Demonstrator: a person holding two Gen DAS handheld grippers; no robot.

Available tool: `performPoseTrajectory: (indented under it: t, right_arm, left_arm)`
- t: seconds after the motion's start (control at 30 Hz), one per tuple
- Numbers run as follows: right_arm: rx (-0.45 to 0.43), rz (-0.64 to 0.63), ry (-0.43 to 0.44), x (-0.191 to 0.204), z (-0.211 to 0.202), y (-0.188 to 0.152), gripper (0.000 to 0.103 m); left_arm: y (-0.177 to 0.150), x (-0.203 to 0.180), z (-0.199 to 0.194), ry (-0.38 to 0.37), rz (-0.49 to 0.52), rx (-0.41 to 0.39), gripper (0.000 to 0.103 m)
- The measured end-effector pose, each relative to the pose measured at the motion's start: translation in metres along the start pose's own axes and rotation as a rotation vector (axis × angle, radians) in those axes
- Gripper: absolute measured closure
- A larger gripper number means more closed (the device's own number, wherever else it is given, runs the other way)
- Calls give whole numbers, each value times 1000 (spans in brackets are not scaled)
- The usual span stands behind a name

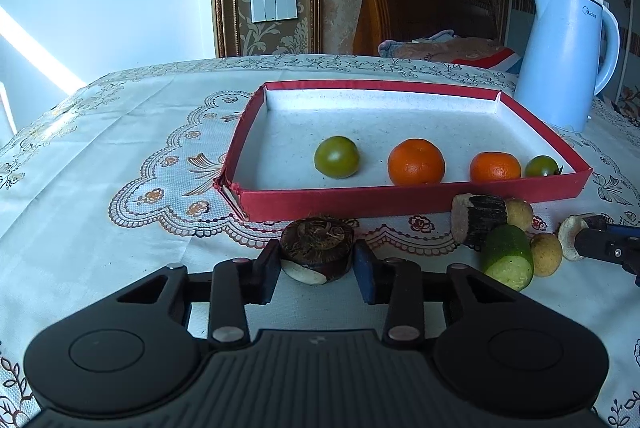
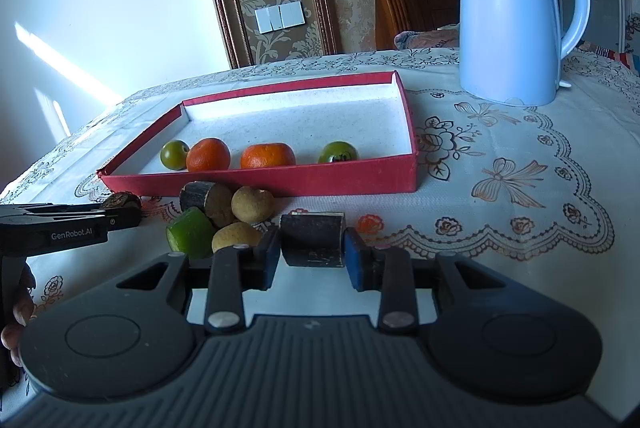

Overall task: Organize fruits
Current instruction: 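Grasp the dark round eggplant slice with the left tool while the right grasps a dark eggplant chunk, then carry the eggplant slice in the left tool into the tray while the right carries the chunk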

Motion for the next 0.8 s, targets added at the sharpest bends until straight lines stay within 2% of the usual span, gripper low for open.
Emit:
performPoseTrajectory:
  t: [0.27, 0.8]
  right_arm:
    - [-23, -23, -4, 3, -3, -1, 72]
    - [-56, -88, -42, 13, -8, -2, 72]
  left_arm:
    - [1, 0, -12, 18, 2, -74, 65]
    - [3, 4, -16, 61, -6, -110, 65]
Point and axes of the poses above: each gripper's, at about its wrist camera, not at the fingertips, and z roughly the way its jaws point, x to its left, y to its top, the point moved 2 cm from there along z, roughly the way its jaws point, and after that the axes turned 5 degrees about -x, right-handed, at the moved point
